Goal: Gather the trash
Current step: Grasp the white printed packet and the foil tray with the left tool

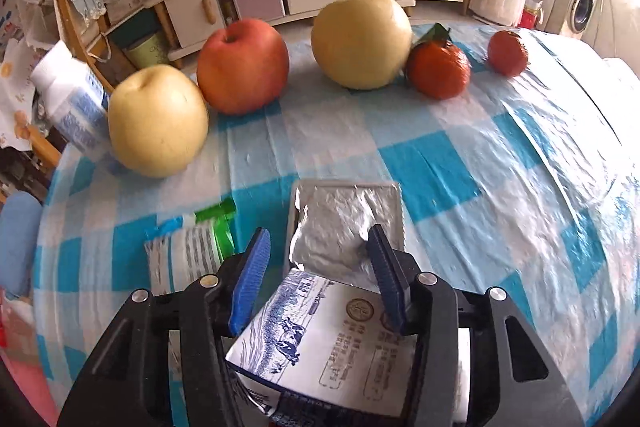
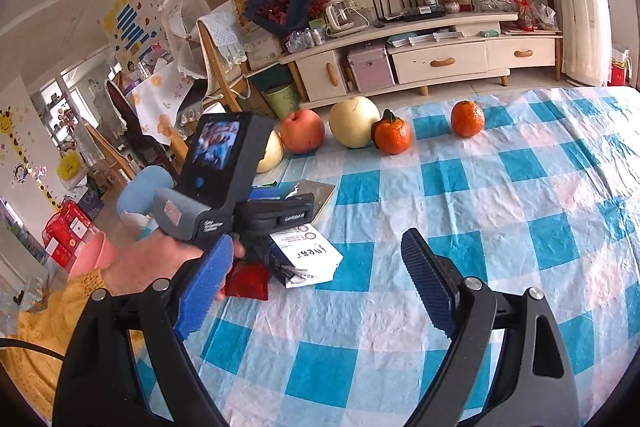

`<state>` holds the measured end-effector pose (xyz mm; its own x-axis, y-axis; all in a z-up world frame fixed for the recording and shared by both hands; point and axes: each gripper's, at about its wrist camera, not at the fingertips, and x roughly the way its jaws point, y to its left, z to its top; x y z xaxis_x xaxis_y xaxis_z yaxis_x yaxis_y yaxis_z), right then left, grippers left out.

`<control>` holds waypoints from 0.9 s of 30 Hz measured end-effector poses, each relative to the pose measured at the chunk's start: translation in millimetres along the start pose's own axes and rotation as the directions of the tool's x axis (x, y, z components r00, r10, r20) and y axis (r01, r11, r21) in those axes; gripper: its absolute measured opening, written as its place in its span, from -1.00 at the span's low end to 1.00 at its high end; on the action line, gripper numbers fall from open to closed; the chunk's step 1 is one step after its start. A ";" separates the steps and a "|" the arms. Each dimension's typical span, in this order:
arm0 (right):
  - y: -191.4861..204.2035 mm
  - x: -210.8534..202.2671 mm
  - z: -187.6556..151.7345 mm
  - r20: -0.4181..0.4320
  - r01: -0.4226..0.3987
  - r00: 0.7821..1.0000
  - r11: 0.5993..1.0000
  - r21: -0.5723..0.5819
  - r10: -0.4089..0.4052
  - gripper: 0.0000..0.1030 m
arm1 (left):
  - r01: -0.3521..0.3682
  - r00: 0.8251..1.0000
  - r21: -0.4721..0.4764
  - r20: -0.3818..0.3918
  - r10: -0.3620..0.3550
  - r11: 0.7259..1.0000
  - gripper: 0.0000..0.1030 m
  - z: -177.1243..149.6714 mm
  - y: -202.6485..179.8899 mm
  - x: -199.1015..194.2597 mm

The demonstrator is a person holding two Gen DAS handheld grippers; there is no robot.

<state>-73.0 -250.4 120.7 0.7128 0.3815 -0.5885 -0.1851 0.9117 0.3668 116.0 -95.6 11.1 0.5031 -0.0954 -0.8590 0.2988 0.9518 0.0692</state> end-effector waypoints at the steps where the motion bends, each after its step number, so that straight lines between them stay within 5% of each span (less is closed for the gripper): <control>1: -0.6 0.0 0.1 -0.001 0.002 1.000 1.000 0.001 -0.002 0.69 | 0.021 1.000 -0.008 0.004 -0.021 1.000 0.01 -9.6 0.8 -5.1; 9: -5.7 1.2 1.4 -0.005 -0.003 1.000 1.000 0.023 0.003 0.69 | 0.158 0.987 0.042 -0.024 -0.157 0.987 0.01 -45.9 -8.3 -25.8; 11: -4.9 3.1 1.6 -0.010 0.001 1.000 1.000 0.018 -0.001 0.69 | 0.159 0.987 0.086 -0.032 -0.156 0.984 0.18 -45.6 -15.4 -25.9; 13: -5.8 5.2 2.0 -0.018 0.000 1.000 1.000 0.020 0.001 0.69 | 0.126 0.992 0.138 -0.039 -0.122 0.982 0.59 -41.7 -21.6 -22.8; 17: -7.4 10.2 1.0 -0.047 -0.024 0.999 0.999 0.029 0.025 0.69 | 0.107 0.994 0.177 -0.032 -0.103 0.978 0.58 -27.0 -24.5 -17.1; 22: -0.6 20.5 -4.6 -0.108 -0.065 0.992 0.998 0.004 0.066 0.69 | 0.189 0.982 0.153 -0.044 -0.185 0.970 0.09 -25.5 -26.8 -15.1; 27: 5.4 32.8 -13.5 -0.188 -0.082 0.979 0.997 -0.015 0.078 0.69 | 0.192 0.981 0.112 -0.014 -0.192 0.975 -0.07 -28.5 -22.7 -17.2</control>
<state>-59.7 -230.9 93.6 0.5563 0.4730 -0.6832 -0.2527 0.8795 0.4032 77.5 -107.3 9.9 0.4248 -0.2722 -0.8634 0.4788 0.8770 -0.0410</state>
